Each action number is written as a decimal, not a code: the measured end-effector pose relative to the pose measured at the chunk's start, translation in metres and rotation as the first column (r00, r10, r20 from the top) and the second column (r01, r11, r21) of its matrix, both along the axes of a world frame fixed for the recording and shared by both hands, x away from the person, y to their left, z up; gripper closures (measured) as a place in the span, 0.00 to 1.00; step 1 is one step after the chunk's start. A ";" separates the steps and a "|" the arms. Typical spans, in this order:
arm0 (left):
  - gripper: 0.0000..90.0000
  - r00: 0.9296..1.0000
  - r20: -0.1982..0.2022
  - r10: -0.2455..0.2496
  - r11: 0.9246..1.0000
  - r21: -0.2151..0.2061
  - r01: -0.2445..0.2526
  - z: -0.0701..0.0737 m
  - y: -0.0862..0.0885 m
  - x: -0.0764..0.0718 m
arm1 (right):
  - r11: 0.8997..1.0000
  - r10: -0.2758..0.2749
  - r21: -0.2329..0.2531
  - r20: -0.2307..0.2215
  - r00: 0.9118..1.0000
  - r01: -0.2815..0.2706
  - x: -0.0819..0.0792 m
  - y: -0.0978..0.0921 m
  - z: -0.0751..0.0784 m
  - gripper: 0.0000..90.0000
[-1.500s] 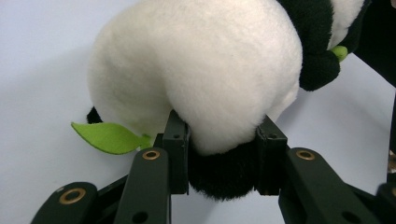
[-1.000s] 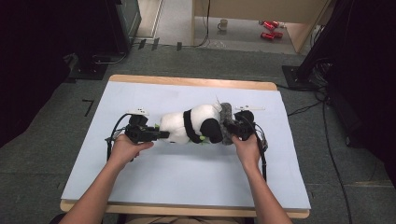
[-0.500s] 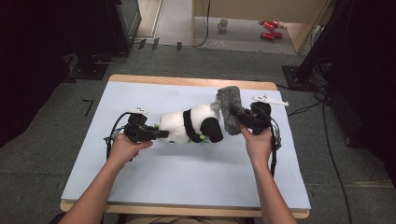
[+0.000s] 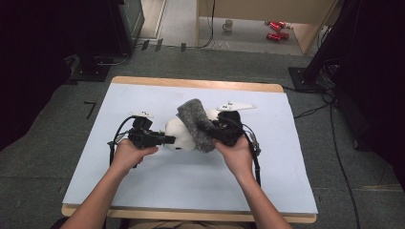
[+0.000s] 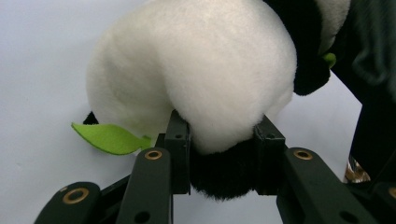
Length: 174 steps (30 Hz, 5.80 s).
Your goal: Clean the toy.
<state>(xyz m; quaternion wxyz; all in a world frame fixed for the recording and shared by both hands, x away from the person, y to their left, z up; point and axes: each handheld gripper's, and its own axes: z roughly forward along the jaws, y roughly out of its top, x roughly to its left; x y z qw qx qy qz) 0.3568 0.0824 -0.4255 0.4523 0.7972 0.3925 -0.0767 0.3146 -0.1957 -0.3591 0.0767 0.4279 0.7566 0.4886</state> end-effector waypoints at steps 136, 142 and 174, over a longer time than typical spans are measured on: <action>0.90 0.891 0.421 -0.170 0.983 0.006 0.185 0.037 -0.071 -0.021 | 0.985 -0.146 0.093 0.013 0.989 0.144 -0.016 -0.072 0.064 0.87; 0.90 0.890 0.423 -0.169 0.983 0.012 0.181 0.038 -0.078 -0.025 | 0.996 -0.070 0.043 -0.063 0.996 0.072 -0.013 -0.040 0.050 0.87; 0.69 0.894 0.408 -0.185 0.975 -0.036 0.218 0.032 -0.077 -0.019 | 0.988 -0.152 -0.019 -0.054 0.987 0.151 -0.002 -0.068 0.036 0.87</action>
